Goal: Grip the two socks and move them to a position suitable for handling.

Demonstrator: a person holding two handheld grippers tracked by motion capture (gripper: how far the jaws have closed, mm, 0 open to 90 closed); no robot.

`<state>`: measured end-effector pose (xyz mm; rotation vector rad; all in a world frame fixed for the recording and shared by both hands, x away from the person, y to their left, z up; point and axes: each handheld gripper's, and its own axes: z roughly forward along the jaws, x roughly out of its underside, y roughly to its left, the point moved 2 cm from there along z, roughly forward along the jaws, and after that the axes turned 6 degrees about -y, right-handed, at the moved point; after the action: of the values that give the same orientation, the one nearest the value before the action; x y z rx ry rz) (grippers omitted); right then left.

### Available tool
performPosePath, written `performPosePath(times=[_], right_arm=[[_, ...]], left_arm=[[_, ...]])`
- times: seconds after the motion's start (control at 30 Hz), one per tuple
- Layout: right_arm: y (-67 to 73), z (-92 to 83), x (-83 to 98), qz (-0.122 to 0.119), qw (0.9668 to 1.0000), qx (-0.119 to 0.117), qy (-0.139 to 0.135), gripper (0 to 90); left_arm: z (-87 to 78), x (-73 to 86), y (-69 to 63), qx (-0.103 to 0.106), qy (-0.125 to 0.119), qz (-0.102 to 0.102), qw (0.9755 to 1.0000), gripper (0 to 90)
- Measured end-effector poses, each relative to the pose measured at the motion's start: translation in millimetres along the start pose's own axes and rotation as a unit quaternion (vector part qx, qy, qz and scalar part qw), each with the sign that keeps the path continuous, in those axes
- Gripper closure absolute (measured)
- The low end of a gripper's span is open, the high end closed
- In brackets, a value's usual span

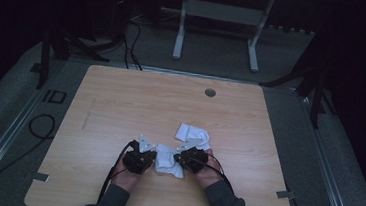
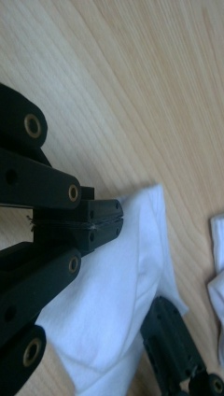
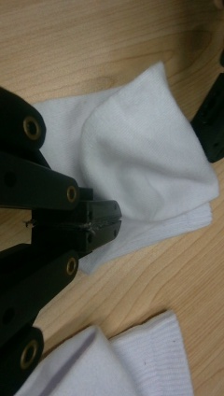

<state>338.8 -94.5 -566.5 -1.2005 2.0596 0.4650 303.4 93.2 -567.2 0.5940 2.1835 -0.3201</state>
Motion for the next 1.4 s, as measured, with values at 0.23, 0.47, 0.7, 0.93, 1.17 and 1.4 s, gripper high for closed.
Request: performPosePath(times=[0.23,0.47,0.7,0.93,1.17,1.4], right_arm=[[0.3,0.1,-0.4,-0.004,1.0,0.0,0.002,89.4],[0.7,0.5,-0.5,-0.005,1.0,-0.001,0.001,89.4],[0.5,-1.0,-6.6,-0.006,0.9998,0.002,0.021,81.5],[3.6,-4.6,-15.6,0.009,0.9998,0.017,0.011,77.6],[9.7,6.0,-21.8,0.016,0.9997,-0.001,0.016,63.2],[11.7,13.6,-22.5,0.009,0.9995,-0.015,0.025,82.8]], left_arm=[[0.8,0.2,-0.1,0.011,-0.003,-0.012,0.9999,89.1],[4.4,1.3,-2.5,0.006,0.003,-0.005,1.0,89.0],[4.2,1.7,-4.0,0.003,0.008,-0.003,1.0,89.5],[4.0,1.9,-5.8,-0.001,0.009,0.001,1.0,89.6],[3.0,2.4,-7.5,-0.005,0.012,0.004,0.9999,89.7],[2.5,2.8,-8.9,-0.008,0.013,0.004,0.9999,89.7]])
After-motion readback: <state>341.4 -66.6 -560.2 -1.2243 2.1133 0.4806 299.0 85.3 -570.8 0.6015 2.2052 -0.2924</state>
